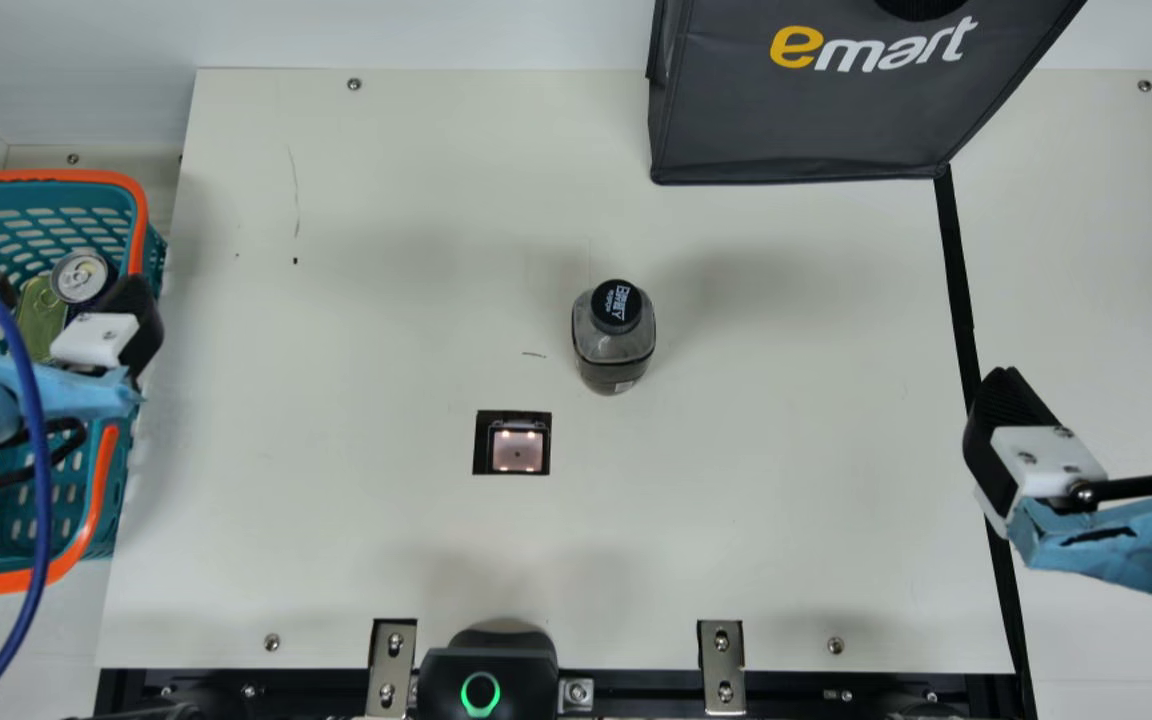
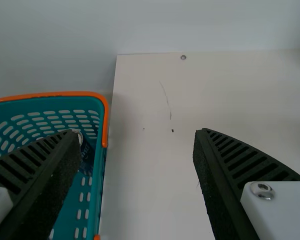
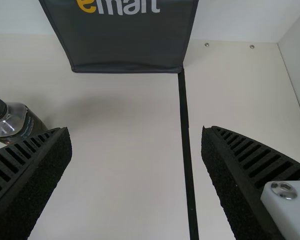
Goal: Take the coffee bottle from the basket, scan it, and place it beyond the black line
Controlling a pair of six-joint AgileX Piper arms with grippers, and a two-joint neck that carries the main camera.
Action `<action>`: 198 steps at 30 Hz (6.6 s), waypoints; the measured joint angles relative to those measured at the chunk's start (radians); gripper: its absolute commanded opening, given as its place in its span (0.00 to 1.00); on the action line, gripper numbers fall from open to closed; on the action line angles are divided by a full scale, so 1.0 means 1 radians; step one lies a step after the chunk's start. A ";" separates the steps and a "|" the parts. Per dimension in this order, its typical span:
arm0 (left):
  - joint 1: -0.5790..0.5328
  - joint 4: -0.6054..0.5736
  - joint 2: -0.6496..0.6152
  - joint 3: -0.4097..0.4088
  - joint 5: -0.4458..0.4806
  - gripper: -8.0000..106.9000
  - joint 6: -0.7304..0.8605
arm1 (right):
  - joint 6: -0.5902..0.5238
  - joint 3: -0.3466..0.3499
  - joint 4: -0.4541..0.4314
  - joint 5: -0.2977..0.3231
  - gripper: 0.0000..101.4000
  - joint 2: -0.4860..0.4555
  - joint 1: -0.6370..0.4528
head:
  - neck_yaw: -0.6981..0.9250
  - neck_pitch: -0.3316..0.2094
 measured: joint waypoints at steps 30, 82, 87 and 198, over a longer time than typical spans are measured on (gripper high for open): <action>0.010 -0.059 -0.069 0.045 0.035 0.85 0.091 | 0.000 0.000 0.000 0.000 0.90 0.000 0.000 | 0.000 -0.002; 0.009 -0.057 -0.073 0.047 0.036 0.85 0.091 | -0.030 -0.128 0.035 -0.086 0.90 0.197 0.114 | 0.000 0.000; 0.009 -0.057 -0.073 0.047 0.036 0.85 0.091 | -0.036 -0.128 0.044 -0.110 0.90 0.225 0.148 | 0.000 0.000; 0.009 -0.057 -0.073 0.047 0.036 0.85 0.091 | 0.082 -0.157 -0.063 -0.230 0.11 0.817 0.670 | 0.000 -0.002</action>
